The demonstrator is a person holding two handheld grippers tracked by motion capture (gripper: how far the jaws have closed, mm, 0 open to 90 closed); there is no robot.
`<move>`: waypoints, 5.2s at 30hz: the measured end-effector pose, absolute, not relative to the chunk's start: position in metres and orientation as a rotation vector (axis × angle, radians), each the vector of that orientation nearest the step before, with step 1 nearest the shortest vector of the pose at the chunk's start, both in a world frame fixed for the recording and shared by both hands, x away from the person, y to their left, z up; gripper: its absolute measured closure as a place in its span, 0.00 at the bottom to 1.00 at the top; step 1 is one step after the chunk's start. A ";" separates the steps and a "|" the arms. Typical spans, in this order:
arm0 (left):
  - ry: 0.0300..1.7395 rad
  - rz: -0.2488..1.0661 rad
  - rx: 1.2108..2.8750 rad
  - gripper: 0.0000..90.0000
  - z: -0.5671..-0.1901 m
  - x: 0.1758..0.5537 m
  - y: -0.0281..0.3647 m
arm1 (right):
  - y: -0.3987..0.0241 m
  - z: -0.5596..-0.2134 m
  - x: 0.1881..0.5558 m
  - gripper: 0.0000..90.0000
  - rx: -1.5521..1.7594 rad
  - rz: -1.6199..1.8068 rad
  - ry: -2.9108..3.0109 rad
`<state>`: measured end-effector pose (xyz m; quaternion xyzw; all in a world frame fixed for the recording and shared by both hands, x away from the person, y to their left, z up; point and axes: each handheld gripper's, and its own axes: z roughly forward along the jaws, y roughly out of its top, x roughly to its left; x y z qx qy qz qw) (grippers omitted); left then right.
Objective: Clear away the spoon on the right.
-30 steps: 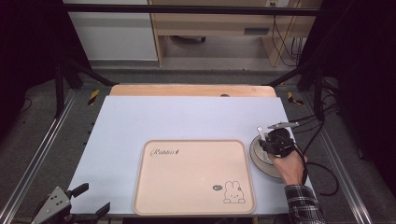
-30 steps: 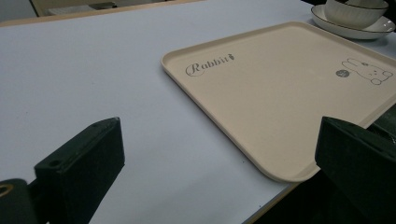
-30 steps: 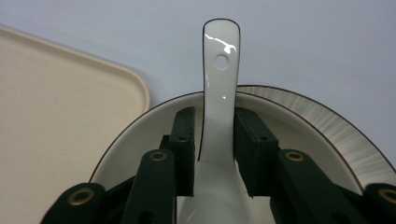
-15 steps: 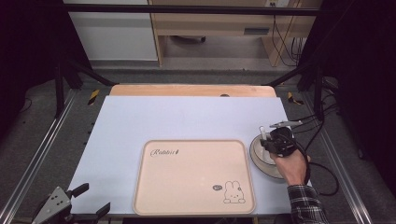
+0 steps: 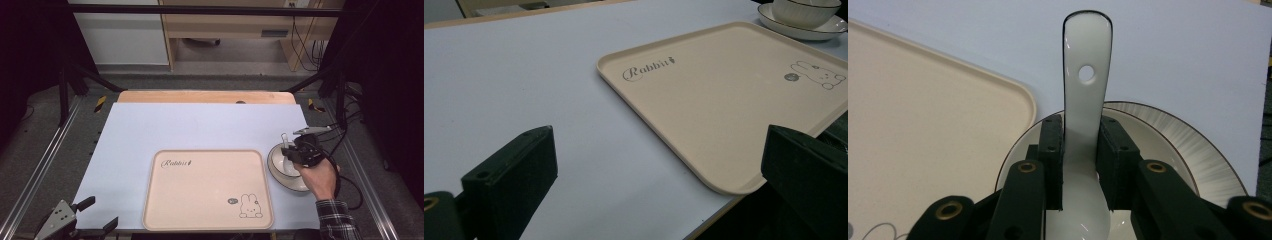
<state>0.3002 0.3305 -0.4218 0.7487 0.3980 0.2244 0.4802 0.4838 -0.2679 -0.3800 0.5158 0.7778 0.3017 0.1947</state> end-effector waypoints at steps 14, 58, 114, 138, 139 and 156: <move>0.970 0.549 1.830 0.01 -0.422 0.300 0.330 | -0.267 -0.351 0.467 0.82 1.414 0.851 2.214; 0.963 0.556 1.841 0.01 -0.422 0.300 0.329 | -0.201 -0.339 0.424 0.83 1.282 0.804 2.533; 0.958 0.559 1.847 0.01 -0.422 0.300 0.328 | -0.166 -0.420 0.421 0.81 1.255 0.788 2.611; 0.955 0.560 1.848 0.02 -0.422 0.299 0.328 | -0.157 -0.447 0.411 1.00 1.149 0.790 2.563; 0.955 0.560 1.849 0.02 -0.422 0.299 0.328 | -0.157 -0.447 0.412 1.00 1.152 0.788 2.562; 0.949 0.560 1.854 0.02 -0.421 0.299 0.327 | -0.163 -0.451 0.419 1.00 1.223 0.750 2.532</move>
